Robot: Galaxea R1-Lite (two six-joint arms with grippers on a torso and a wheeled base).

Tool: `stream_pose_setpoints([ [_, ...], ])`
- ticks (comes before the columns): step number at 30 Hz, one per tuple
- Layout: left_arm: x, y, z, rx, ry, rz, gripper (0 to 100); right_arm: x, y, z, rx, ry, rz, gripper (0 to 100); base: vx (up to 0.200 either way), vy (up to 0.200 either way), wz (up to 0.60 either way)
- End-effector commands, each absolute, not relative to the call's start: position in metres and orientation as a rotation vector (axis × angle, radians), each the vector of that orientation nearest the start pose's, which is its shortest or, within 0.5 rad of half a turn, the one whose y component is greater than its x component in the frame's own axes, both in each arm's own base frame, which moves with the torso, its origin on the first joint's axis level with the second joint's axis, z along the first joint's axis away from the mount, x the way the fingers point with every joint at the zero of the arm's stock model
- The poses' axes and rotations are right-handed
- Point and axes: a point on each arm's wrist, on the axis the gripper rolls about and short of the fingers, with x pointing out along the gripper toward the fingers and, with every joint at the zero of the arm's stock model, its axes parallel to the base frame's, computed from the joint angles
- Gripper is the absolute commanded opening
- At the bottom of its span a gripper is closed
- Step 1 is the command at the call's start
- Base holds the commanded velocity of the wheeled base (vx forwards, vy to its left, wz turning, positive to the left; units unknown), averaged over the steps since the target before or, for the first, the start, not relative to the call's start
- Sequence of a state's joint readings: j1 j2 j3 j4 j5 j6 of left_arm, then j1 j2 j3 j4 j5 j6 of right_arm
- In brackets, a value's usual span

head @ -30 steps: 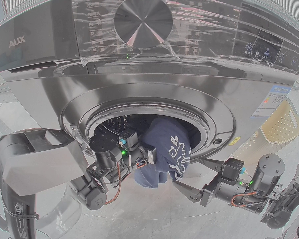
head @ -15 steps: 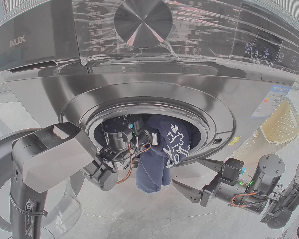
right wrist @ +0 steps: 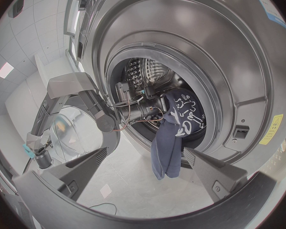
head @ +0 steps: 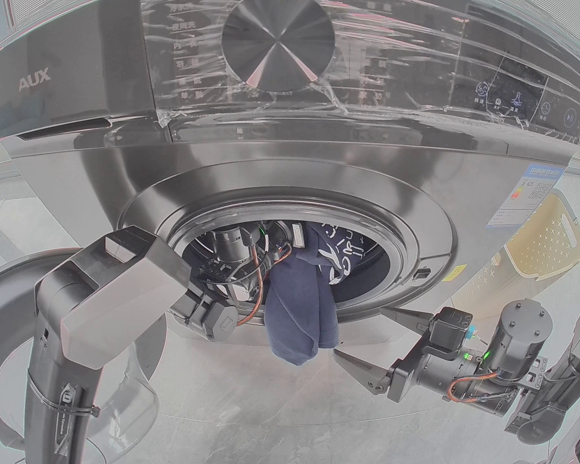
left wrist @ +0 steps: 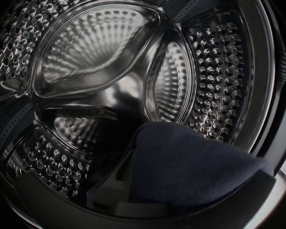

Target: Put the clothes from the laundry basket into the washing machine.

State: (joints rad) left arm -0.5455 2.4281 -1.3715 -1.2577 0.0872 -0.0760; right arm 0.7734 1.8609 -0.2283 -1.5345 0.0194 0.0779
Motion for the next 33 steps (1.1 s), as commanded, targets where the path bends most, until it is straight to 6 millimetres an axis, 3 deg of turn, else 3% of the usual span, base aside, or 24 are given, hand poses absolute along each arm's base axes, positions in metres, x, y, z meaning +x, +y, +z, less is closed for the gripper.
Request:
stream_pose_setpoints([
  [1, 0.419, -0.251, 0.097, -0.142, -0.179, -0.456, 0, 0.18, 0.177, 0.097, 0.035, 0.129, 0.791, 100, 0.0, 0.0, 0.0],
  [8, 0.429, -0.253, 0.11, -0.186, -0.193, -0.426, 0, 0.177, 0.18, 0.096, 0.032, 0.134, 0.806, 100, 0.0, 0.0, 0.0],
  [14, 0.44, -0.251, 0.109, -0.188, -0.187, -0.402, 0, 0.177, 0.182, 0.093, 0.029, 0.145, 0.81, 100, 0.0, 0.0, 0.0],
  [22, 0.438, -0.253, 0.106, -0.183, -0.168, -0.399, 0, 0.178, 0.181, 0.093, 0.028, 0.144, 0.809, 100, 0.0, 0.0, 0.0],
  [23, 0.438, -0.253, 0.106, -0.183, -0.168, -0.399, 100, 0.178, 0.181, 0.093, 0.028, 0.144, 0.809, 100, 0.0, 0.0, 0.0],
  [29, 0.431, -0.254, 0.099, -0.173, -0.129, -0.407, 100, 0.179, 0.181, 0.092, 0.028, 0.146, 0.805, 100, 0.0, 0.0, 0.0],
  [33, 0.411, -0.253, 0.096, -0.151, -0.054, -0.426, 100, 0.179, 0.181, 0.092, 0.028, 0.144, 0.804, 100, 0.0, 0.0, 0.0],
])
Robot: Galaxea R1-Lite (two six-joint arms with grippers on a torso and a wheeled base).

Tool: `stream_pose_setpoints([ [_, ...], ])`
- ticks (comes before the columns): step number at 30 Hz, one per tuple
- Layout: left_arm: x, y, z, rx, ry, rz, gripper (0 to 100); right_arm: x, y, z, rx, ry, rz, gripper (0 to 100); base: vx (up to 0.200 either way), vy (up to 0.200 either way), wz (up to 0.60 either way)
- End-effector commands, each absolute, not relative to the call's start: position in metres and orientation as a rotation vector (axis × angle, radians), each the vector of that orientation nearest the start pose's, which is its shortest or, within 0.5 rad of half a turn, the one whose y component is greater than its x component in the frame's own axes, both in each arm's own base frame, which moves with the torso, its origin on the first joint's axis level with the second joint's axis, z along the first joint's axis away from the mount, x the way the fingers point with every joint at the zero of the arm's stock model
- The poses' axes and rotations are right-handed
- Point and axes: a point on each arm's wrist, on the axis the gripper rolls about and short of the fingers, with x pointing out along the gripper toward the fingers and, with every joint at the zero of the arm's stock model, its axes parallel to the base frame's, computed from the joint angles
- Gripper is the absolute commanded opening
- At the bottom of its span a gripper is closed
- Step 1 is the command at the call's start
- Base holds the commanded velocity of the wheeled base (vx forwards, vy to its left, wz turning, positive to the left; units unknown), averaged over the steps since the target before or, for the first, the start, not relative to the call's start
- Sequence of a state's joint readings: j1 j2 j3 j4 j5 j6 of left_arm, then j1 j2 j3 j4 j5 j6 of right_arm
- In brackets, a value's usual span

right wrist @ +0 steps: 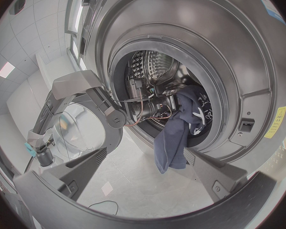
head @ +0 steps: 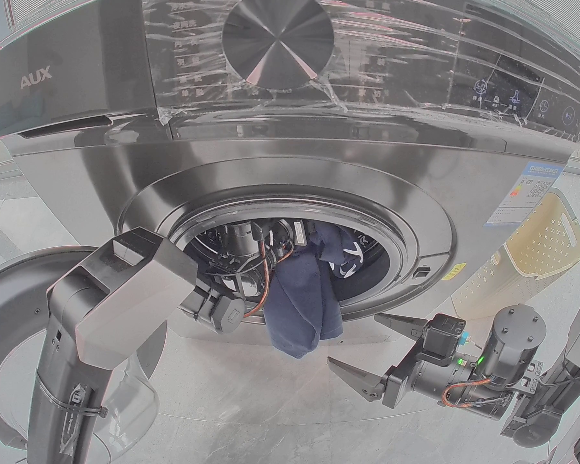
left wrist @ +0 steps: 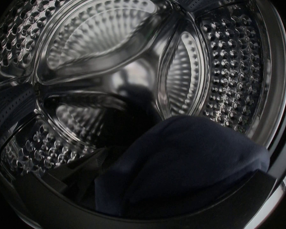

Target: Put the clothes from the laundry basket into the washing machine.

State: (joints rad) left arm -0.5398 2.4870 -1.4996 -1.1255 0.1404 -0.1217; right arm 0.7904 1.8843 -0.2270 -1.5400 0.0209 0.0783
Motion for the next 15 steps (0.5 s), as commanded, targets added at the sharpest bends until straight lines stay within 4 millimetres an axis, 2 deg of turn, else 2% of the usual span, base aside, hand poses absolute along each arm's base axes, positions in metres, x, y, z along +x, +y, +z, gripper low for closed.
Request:
stream_pose_setpoints([
  [1, 0.406, -0.253, 0.093, -0.143, -0.03, -0.436, 100, 0.179, 0.181, 0.092, 0.028, 0.144, 0.804, 100, 0.0, 0.0, 0.0],
  [4, 0.389, -0.255, 0.086, -0.121, 0.027, -0.466, 100, 0.179, 0.182, 0.092, 0.028, 0.144, 0.805, 100, 0.0, 0.0, 0.0],
  [5, 0.389, -0.255, 0.086, -0.121, 0.027, -0.466, 100, 0.179, 0.182, 0.092, 0.028, 0.144, 0.805, 100, 0.0, 0.0, 0.0],
  [6, 0.377, -0.256, 0.082, -0.108, 0.062, -0.487, 100, 0.179, 0.181, 0.093, 0.029, 0.143, 0.804, 100, 0.0, 0.0, 0.0],
  [9, 0.363, -0.261, 0.083, -0.101, 0.081, -0.519, 100, 0.179, 0.181, 0.093, 0.029, 0.141, 0.804, 100, 0.0, 0.0, 0.0],
  [15, 0.353, -0.27, 0.09, -0.111, 0.066, -0.58, 100, 0.179, 0.182, 0.093, 0.03, 0.14, 0.806, 100, 0.0, 0.0, 0.0],
])
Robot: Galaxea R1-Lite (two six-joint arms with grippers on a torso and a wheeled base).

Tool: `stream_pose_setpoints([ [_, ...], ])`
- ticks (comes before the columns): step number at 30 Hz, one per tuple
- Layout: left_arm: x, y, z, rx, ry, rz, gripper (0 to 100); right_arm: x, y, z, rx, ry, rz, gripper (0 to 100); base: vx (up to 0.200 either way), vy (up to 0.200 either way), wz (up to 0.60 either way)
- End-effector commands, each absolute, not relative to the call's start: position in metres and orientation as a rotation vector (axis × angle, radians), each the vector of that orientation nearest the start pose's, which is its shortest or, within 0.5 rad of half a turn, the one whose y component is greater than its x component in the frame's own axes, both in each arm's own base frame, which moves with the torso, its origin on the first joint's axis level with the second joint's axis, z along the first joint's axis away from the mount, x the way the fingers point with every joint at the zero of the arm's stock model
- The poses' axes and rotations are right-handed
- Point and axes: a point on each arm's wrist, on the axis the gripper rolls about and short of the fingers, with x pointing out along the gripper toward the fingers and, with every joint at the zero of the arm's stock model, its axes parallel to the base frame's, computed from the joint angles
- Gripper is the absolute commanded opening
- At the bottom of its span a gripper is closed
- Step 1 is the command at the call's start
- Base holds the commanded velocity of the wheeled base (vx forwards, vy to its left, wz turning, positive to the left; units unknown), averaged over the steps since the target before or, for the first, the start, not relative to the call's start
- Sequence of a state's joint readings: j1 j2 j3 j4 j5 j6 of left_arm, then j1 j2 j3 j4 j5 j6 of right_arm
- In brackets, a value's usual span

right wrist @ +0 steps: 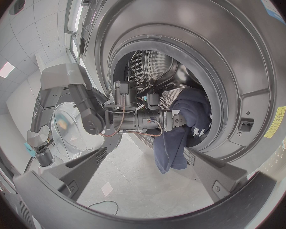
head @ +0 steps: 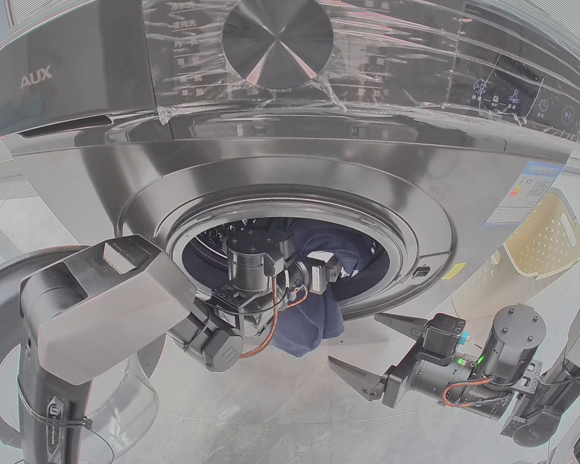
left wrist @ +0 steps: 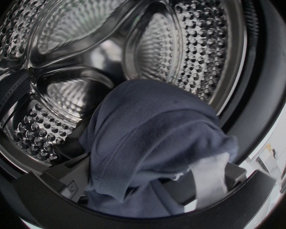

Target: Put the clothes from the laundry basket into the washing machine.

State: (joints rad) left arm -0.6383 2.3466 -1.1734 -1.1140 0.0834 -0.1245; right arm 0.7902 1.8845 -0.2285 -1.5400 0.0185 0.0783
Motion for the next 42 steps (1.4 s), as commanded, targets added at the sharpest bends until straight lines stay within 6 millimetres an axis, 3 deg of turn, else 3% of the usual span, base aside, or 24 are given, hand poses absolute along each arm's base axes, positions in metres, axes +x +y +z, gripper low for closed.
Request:
stream_pose_setpoints([
  [1, 0.354, -0.271, 0.089, -0.111, 0.066, -0.585, 100, 0.178, 0.182, 0.094, 0.03, 0.14, 0.807, 100, 0.0, 0.0, 0.0],
  [8, 0.359, -0.277, 0.075, -0.115, 0.063, -0.616, 100, 0.178, 0.182, 0.094, 0.032, 0.137, 0.807, 100, 0.0, 0.0, 0.0],
  [16, 0.381, -0.289, 0.061, -0.128, 0.027, -0.603, 100, 0.179, 0.183, 0.093, 0.033, 0.139, 0.807, 100, 0.0, 0.0, 0.0],
  [20, 0.392, -0.292, 0.045, -0.126, 0.03, -0.587, 100, 0.179, 0.183, 0.093, 0.031, 0.14, 0.809, 100, 0.0, 0.0, 0.0],
  [21, 0.395, -0.292, 0.041, -0.125, 0.034, -0.584, 0, 0.179, 0.183, 0.093, 0.031, 0.14, 0.809, 100, 0.0, 0.0, 0.0],
  [27, 0.411, -0.292, 0.039, -0.149, -0.006, -0.55, 0, 0.179, 0.183, 0.093, 0.033, 0.141, 0.81, 100, 0.0, 0.0, 0.0],
  [33, 0.439, -0.279, 0.06, -0.192, -0.114, -0.428, 0, 0.18, 0.184, 0.092, 0.032, 0.143, 0.812, 100, 0.0, 0.0, 0.0],
  [42, 0.463, -0.26, 0.097, -0.237, -0.237, -0.332, 0, 0.181, 0.185, 0.088, 0.027, 0.156, 0.812, 100, 0.0, 0.0, 0.0],
])
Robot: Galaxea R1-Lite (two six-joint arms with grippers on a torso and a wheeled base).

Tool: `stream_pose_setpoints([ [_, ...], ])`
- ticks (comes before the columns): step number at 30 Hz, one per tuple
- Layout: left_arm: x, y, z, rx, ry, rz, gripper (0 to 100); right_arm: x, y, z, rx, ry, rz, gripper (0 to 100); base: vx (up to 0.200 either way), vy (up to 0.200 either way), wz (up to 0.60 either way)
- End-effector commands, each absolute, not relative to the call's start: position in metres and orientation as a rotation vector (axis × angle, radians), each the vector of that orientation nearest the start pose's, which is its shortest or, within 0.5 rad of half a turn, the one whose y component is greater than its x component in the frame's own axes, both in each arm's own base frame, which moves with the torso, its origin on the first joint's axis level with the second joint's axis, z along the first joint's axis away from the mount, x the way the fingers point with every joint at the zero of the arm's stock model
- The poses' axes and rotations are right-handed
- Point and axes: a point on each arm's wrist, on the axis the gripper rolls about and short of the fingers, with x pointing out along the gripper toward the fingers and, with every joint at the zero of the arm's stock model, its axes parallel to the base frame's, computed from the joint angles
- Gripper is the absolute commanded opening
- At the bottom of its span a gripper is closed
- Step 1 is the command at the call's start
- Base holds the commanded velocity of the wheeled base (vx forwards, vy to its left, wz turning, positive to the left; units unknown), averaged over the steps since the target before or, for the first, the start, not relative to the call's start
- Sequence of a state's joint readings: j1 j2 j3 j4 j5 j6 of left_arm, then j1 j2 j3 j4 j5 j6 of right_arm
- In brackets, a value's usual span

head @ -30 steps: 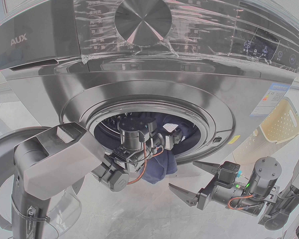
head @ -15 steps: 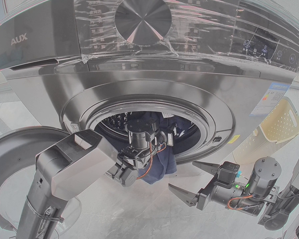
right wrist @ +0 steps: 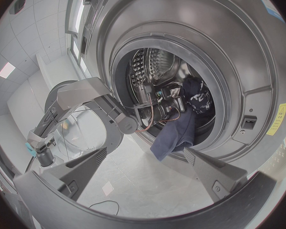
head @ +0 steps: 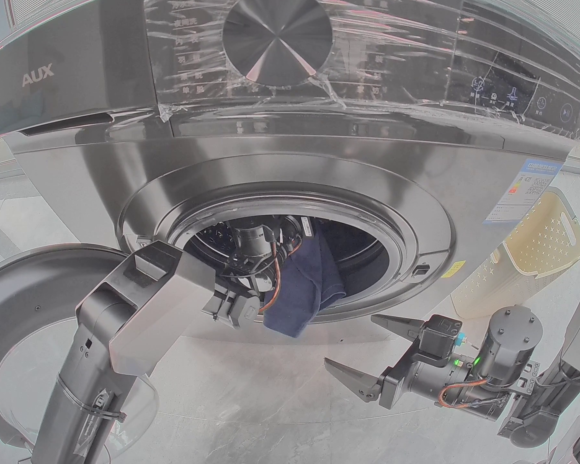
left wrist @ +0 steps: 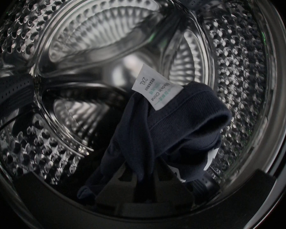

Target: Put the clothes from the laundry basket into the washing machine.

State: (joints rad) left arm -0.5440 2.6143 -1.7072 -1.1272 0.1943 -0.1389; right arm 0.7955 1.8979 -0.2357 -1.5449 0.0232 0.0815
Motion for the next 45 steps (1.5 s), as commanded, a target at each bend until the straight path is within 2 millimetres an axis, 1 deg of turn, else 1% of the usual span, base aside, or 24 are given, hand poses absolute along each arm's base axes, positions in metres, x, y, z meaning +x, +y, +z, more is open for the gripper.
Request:
stream_pose_setpoints([
  [1, 0.463, -0.26, 0.098, -0.238, -0.24, -0.332, 0, 0.181, 0.185, 0.088, 0.027, 0.156, 0.812, 100, 0.0, 0.0, 0.0],
  [8, 0.46, -0.264, 0.092, -0.234, -0.223, -0.342, 0, 0.181, 0.185, 0.088, 0.026, 0.157, 0.812, 100, 0.0, 0.0, 0.0],
  [9, 0.459, -0.265, 0.091, -0.233, -0.221, -0.343, 100, 0.18, 0.185, 0.088, 0.025, 0.159, 0.812, 100, 0.0, 0.0, 0.0],
  [13, 0.453, -0.267, 0.086, -0.225, -0.191, -0.351, 100, 0.18, 0.185, 0.088, 0.027, 0.156, 0.812, 100, 0.0, 0.0, 0.0],
  [15, 0.436, -0.272, 0.084, -0.202, -0.136, -0.372, 100, 0.18, 0.185, 0.088, 0.026, 0.157, 0.812, 100, 0.0, 0.0, 0.0],
  [19, 0.418, -0.278, 0.071, -0.169, -0.07, -0.401, 100, 0.18, 0.184, 0.088, 0.026, 0.157, 0.812, 100, 0.0, 0.0, 0.0],
  [25, 0.392, -0.271, 0.069, -0.117, 0.025, -0.443, 100, 0.18, 0.185, 0.088, 0.025, 0.16, 0.814, 100, 0.0, 0.0, 0.0],
  [28, 0.389, -0.267, 0.063, -0.096, 0.053, -0.453, 100, 0.18, 0.185, 0.087, 0.025, 0.16, 0.814, 100, 0.0, 0.0, 0.0],
  [31, 0.392, -0.265, 0.059, -0.08, 0.061, -0.449, 100, 0.181, 0.185, 0.086, 0.023, 0.165, 0.813, 100, 0.0, 0.0, 0.0],
  [34, 0.394, -0.265, 0.048, -0.064, 0.088, -0.446, 100, 0.181, 0.185, 0.086, 0.023, 0.166, 0.813, 100, 0.0, 0.0, 0.0],
  [35, 0.396, -0.265, 0.041, -0.055, 0.104, -0.447, 100, 0.181, 0.185, 0.086, 0.023, 0.166, 0.813, 100, 0.0, 0.0, 0.0],
  [36, 0.396, -0.265, 0.04, -0.055, 0.104, -0.447, 0, 0.18, 0.185, 0.086, 0.022, 0.166, 0.815, 100, 0.0, 0.0, 0.0],
  [37, 0.401, -0.261, 0.033, -0.036, 0.116, -0.439, 0, 0.18, 0.185, 0.086, 0.022, 0.168, 0.813, 100, 0.0, 0.0, 0.0],
  [40, 0.406, -0.262, 0.027, -0.031, 0.117, -0.439, 0, 0.181, 0.185, 0.086, 0.023, 0.166, 0.813, 100, 0.0, 0.0, 0.0],
  [43, 0.408, -0.262, 0.028, -0.034, 0.11, -0.438, 0, 0.181, 0.185, 0.086, 0.023, 0.166, 0.813, 100, 0.0, 0.0, 0.0],
  [45, 0.413, -0.265, 0.036, -0.049, 0.079, -0.442, 0, 0.181, 0.185, 0.086, 0.023, 0.165, 0.813, 100, 0.0, 0.0, 0.0],
])
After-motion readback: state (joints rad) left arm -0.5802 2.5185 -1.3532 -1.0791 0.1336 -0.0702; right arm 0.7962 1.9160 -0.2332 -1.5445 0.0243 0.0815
